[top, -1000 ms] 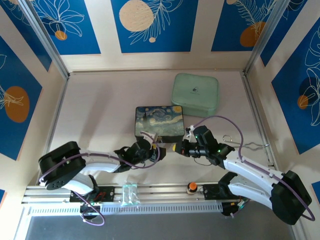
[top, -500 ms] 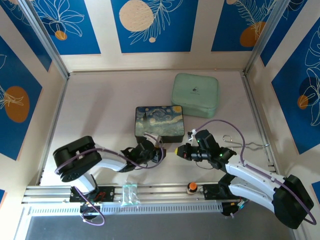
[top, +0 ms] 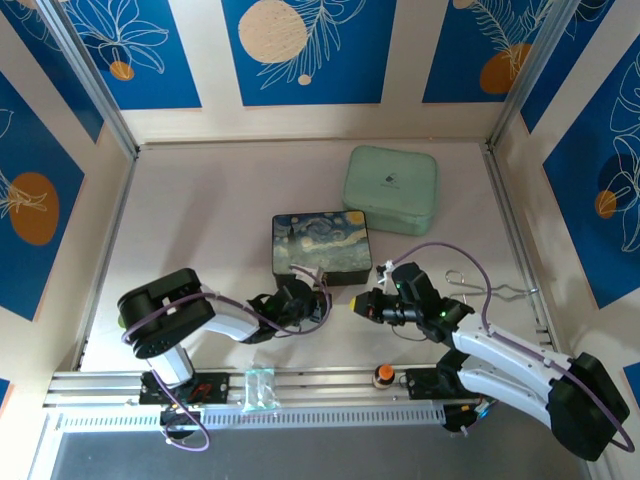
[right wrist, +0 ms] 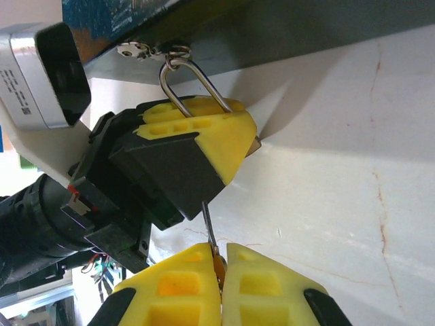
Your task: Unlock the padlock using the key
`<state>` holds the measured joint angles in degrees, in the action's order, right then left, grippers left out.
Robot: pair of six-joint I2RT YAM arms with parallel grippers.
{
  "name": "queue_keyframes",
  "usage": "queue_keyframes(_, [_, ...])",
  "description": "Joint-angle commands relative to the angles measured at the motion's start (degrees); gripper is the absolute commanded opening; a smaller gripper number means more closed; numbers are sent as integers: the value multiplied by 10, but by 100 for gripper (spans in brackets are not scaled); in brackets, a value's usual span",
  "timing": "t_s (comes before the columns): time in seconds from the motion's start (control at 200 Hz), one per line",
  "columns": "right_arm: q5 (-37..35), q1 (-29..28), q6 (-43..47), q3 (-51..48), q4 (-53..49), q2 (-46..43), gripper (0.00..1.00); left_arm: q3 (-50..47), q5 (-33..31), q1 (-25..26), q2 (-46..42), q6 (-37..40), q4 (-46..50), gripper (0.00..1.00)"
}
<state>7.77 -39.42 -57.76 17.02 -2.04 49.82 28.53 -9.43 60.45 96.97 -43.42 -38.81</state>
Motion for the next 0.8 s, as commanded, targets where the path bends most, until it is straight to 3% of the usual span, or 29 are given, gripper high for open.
queue_keyframes(0.0, [24,-3,-45,-23,57,23,0,7,4,3,1,-45,18,14])
queue_keyframes(0.42, [70,9,-167,-78,217,87,0,-3,-21,4,-43,-212,-54,1])
queue_keyframes(0.605, [92,28,-190,-104,318,122,0,-9,-30,4,-36,-257,-112,0])
queue_keyframes(0.795, [116,60,-217,-124,389,145,0,-8,-44,4,-49,-278,-109,0])
